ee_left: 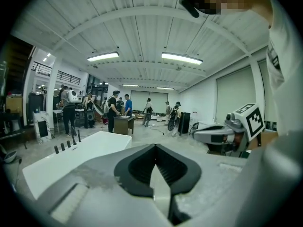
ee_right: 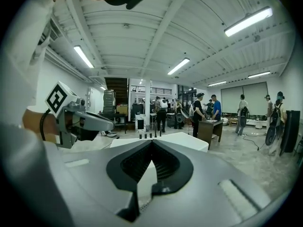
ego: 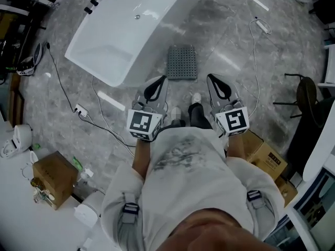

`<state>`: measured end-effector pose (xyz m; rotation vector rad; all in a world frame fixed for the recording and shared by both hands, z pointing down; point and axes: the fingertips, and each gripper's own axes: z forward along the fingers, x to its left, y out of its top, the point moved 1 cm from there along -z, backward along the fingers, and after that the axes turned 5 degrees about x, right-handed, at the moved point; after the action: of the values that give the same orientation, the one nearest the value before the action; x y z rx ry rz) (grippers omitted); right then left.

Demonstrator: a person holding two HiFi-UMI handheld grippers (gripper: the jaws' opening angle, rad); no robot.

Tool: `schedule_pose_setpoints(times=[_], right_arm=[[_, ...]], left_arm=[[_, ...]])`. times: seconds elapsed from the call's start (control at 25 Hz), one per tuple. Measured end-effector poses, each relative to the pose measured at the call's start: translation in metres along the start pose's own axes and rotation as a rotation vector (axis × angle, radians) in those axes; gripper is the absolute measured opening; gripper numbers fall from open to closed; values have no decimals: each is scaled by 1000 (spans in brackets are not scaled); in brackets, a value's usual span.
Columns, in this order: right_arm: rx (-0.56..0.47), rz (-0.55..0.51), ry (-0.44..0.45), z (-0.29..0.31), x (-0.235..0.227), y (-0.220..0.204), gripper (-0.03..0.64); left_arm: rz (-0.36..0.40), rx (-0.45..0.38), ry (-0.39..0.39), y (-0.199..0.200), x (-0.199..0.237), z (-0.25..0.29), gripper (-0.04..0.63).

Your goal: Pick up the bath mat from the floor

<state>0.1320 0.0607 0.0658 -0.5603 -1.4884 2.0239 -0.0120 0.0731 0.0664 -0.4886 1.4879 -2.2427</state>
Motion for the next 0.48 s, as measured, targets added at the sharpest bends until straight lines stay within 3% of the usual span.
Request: schedule_pose_setpoints(times=[0.48], right_arm=[[78, 21, 105, 60, -86, -29, 3]], left_arm=[[-49, 54, 84, -1, 15, 98, 5]])
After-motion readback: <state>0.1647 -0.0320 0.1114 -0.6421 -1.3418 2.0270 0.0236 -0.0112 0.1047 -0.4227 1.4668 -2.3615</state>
